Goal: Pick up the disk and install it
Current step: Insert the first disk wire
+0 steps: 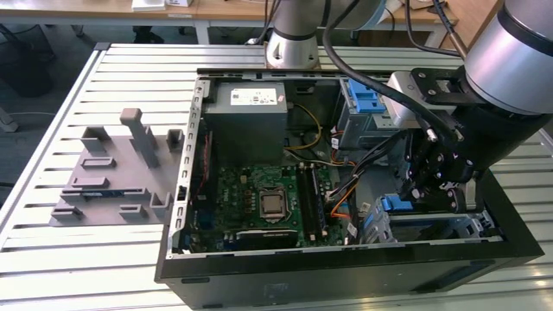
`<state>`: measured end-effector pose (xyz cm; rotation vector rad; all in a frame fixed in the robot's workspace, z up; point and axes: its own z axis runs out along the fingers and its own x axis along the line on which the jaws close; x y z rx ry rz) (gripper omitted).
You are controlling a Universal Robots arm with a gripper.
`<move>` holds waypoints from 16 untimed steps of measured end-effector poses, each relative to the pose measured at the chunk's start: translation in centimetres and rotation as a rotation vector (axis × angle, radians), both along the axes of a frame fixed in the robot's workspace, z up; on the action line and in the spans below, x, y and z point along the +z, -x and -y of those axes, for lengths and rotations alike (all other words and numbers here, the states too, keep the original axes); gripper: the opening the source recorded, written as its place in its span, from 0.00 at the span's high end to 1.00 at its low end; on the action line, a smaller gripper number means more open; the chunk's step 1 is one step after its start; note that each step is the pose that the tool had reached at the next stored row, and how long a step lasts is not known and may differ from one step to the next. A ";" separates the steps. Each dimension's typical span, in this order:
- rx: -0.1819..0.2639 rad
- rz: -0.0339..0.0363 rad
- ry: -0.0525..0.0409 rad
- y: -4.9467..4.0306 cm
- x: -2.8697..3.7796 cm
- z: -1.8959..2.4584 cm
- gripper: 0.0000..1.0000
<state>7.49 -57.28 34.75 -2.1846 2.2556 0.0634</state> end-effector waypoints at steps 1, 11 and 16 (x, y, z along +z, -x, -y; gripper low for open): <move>0.000 0.0001 0.0000 -0.02 0.00 0.00 0.89; 0.000 -0.0005 0.0001 -2.41 -0.03 -0.05 0.89; 0.000 -0.0006 0.0002 -2.55 0.65 -0.29 0.89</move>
